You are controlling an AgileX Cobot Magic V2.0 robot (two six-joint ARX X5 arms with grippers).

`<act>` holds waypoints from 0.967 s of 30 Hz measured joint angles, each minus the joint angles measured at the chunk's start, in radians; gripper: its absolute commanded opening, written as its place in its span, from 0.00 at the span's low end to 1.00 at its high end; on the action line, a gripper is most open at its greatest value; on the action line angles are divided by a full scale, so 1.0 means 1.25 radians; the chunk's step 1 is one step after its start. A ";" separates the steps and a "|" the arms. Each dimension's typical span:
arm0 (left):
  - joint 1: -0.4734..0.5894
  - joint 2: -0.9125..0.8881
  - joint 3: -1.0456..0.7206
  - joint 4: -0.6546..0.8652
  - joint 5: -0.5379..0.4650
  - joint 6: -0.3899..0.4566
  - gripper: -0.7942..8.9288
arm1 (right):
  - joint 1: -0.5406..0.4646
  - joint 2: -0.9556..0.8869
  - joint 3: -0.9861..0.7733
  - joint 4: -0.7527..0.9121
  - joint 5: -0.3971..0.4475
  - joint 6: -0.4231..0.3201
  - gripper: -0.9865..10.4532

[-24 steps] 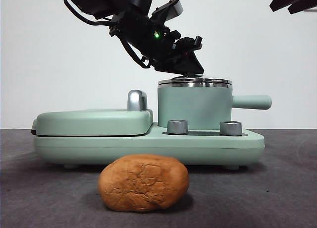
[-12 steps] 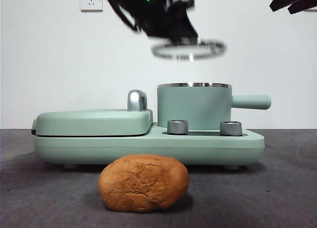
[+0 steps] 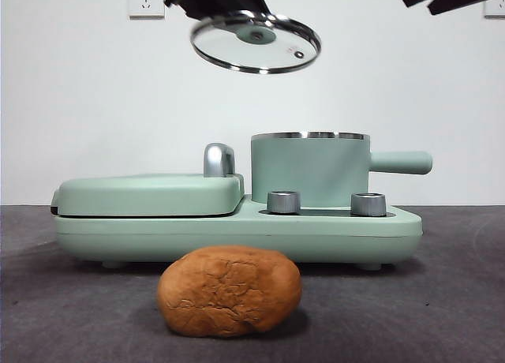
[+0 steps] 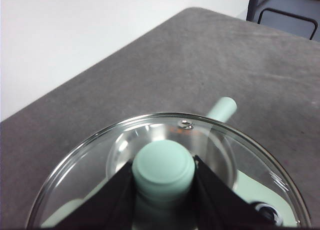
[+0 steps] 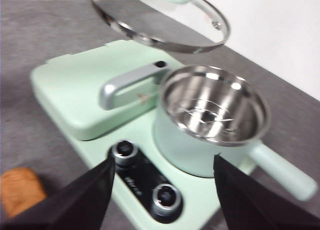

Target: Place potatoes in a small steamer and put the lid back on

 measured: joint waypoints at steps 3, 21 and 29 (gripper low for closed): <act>0.004 -0.055 0.000 -0.032 0.002 0.000 0.09 | 0.043 0.002 0.000 -0.017 0.000 0.000 0.36; 0.089 -0.358 -0.166 -0.188 -0.042 0.001 0.09 | 0.329 0.243 0.000 -0.021 0.040 -0.063 0.36; 0.129 -0.439 -0.172 -0.255 -0.041 0.001 0.09 | 0.345 0.392 0.001 0.031 0.041 -0.063 0.41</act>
